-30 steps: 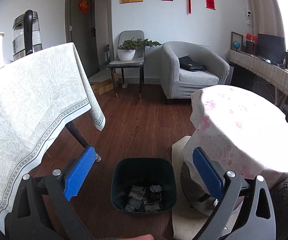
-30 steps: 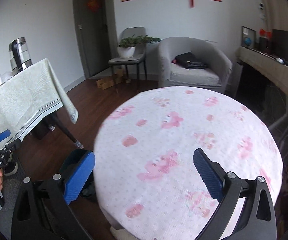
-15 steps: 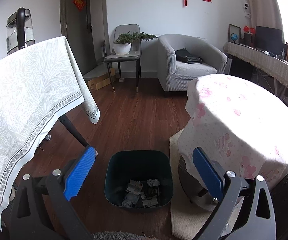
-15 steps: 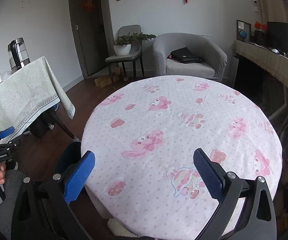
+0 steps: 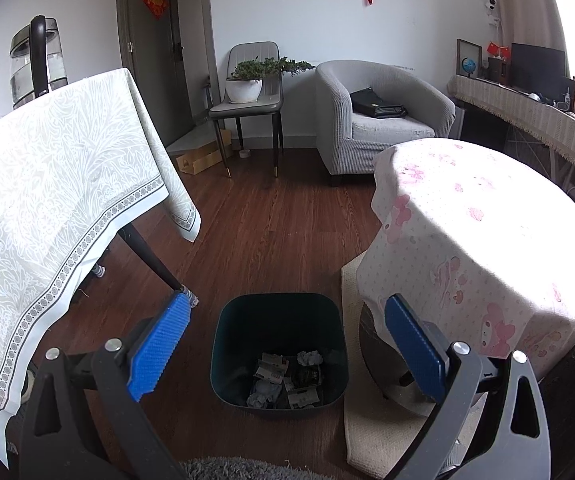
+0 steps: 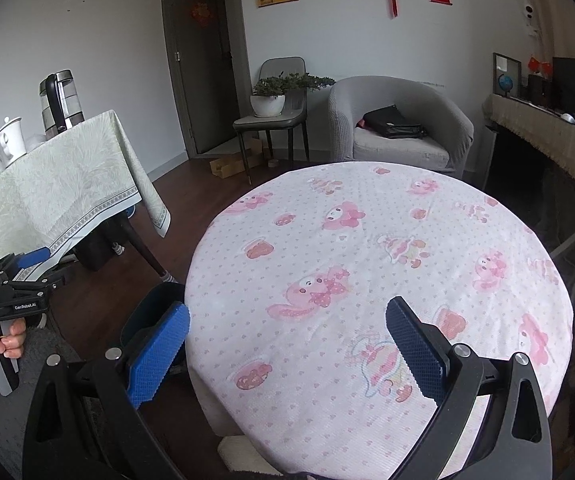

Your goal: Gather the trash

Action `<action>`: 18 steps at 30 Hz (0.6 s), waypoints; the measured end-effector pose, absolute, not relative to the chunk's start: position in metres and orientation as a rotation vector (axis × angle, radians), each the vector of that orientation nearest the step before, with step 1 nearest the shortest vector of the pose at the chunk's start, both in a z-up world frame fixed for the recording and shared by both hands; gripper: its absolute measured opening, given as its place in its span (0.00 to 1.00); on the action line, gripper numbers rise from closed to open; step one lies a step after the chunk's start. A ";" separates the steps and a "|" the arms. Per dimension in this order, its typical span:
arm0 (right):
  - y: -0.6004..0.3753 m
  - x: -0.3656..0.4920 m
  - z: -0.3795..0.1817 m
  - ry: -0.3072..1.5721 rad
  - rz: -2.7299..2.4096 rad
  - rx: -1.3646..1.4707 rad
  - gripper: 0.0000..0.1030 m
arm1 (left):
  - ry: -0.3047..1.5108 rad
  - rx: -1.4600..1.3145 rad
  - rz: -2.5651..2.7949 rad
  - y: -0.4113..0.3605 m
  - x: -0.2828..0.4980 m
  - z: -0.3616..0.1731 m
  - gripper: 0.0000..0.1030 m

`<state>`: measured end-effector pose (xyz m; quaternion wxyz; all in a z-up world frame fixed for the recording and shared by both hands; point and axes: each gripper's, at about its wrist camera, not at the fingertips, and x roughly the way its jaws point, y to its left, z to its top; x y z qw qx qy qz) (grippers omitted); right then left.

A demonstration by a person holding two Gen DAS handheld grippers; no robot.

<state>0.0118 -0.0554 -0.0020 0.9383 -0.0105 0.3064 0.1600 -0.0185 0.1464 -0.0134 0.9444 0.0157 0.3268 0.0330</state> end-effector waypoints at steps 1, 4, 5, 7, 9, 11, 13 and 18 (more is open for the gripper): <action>-0.056 0.011 -0.002 0.625 0.326 -0.021 0.97 | 0.667 0.032 0.068 0.146 -0.018 -0.014 0.97; -0.057 0.011 -0.002 0.625 0.325 -0.019 0.97 | 0.667 0.030 0.068 0.146 -0.019 -0.014 0.97; -0.057 0.012 -0.002 0.625 0.326 -0.020 0.97 | 0.667 0.027 0.068 0.147 -0.019 -0.014 0.97; -0.057 0.012 -0.002 0.626 0.324 -0.018 0.97 | 0.668 0.024 0.068 0.146 -0.019 -0.014 0.97; -0.057 0.011 -0.002 0.627 0.323 -0.017 0.97 | 0.667 0.024 0.068 0.146 -0.019 -0.015 0.97; -0.057 0.011 -0.002 0.627 0.323 -0.018 0.97 | 0.667 0.025 0.068 0.146 -0.019 -0.015 0.97; -0.057 0.011 -0.002 0.628 0.322 -0.020 0.97 | 0.668 0.024 0.068 0.146 -0.019 -0.015 0.97; -0.057 0.011 -0.003 0.629 0.320 -0.021 0.97 | 0.668 0.023 0.067 0.146 -0.019 -0.015 0.97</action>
